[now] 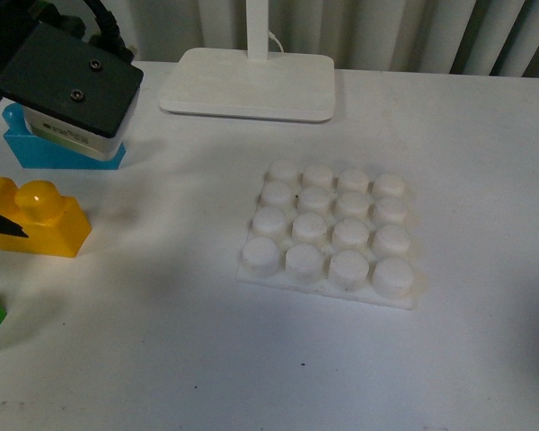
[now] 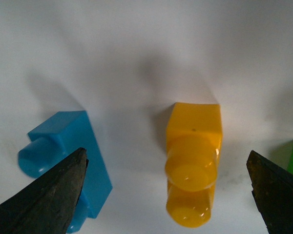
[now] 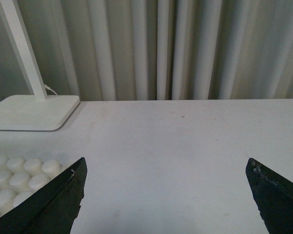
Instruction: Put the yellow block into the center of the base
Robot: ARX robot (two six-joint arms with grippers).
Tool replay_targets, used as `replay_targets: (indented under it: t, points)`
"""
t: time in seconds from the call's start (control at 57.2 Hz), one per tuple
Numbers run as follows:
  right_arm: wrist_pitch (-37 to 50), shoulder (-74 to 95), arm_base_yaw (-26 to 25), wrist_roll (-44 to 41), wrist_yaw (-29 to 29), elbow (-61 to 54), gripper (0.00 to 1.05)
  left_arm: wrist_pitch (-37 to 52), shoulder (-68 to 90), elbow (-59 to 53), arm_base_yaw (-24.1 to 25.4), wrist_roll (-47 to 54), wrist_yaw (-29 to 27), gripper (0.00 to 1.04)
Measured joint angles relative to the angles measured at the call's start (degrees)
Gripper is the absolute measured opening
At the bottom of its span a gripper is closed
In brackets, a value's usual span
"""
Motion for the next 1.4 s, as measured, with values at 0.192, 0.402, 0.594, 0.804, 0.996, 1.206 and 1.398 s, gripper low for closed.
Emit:
replay_targets:
  t: [0.192,0.402,0.594,0.804,0.996,1.206,1.398]
  points:
    - [0.00,0.00,0.00,0.00,0.00,0.00,0.96,-2.49,2.60,0.96,-0.20,0.00,-0.28,0.98]
    - [0.00,0.00,0.00,0.00,0.00,0.00,0.96,-4.35,3.17,3.43,0.81,0.00,-0.46,0.98]
    - [0.00,0.00,0.00,0.00,0.00,0.00,0.96,-5.77,4.00,4.94,2.14,0.02,-0.35,0.98]
    - [0.00,0.00,0.00,0.00,0.00,0.00,0.96,-5.55,5.66,4.94,2.32,-0.02,-0.63,0.81]
    - [0.00,0.00,0.00,0.00,0.00,0.00,0.96,-5.97,6.05,4.94,2.45,-0.02,-0.74,0.47]
    - [0.00,0.00,0.00,0.00,0.00,0.00,0.96,-6.67,6.12,5.46,2.58,-0.52,-0.90,0.27]
    - [0.00,0.00,0.00,0.00,0.00,0.00,0.96,-8.09,6.01,7.63,0.48,-3.19,0.57,0.27]
